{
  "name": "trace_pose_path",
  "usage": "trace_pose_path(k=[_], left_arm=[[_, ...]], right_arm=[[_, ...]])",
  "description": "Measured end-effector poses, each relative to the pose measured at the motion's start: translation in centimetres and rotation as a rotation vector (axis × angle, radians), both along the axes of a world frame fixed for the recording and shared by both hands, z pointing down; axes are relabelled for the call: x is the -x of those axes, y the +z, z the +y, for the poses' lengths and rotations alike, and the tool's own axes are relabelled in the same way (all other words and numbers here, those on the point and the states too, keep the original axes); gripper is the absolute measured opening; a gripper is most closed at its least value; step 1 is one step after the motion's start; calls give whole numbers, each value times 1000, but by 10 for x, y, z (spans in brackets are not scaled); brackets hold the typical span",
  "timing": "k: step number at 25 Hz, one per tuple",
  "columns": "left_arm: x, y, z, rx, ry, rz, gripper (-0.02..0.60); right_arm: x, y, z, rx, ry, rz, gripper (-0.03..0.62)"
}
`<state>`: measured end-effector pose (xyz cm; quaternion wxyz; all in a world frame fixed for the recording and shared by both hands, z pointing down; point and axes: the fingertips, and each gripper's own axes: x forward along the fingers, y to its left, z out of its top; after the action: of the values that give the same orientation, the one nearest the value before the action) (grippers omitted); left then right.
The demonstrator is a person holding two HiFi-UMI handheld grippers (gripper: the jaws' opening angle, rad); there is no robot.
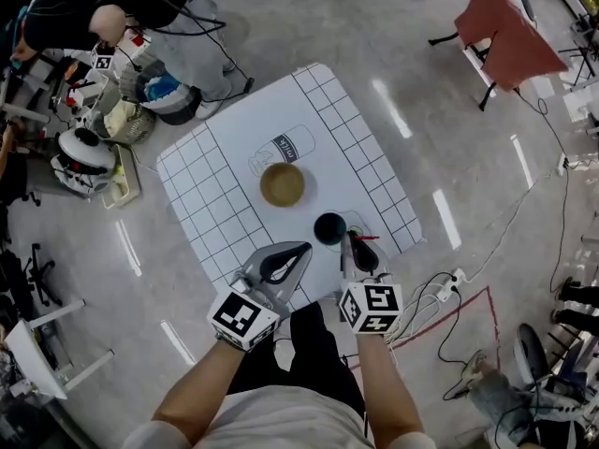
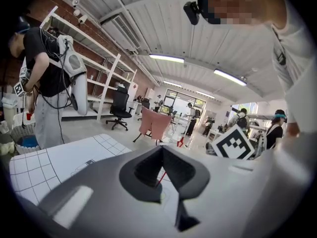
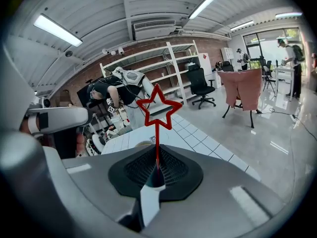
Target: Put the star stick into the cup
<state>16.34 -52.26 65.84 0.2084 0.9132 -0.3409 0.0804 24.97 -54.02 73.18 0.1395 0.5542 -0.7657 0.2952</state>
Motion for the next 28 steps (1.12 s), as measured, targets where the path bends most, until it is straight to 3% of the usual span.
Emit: trace_pose_path(k=[9, 28], left_arm=[[3, 8, -2, 8, -10, -16, 5], [-7, 5, 20, 17, 38, -2, 5]], right_arm=[[4, 27, 1, 74, -27, 13, 32], [-14, 44, 43, 224, 41, 20, 46]])
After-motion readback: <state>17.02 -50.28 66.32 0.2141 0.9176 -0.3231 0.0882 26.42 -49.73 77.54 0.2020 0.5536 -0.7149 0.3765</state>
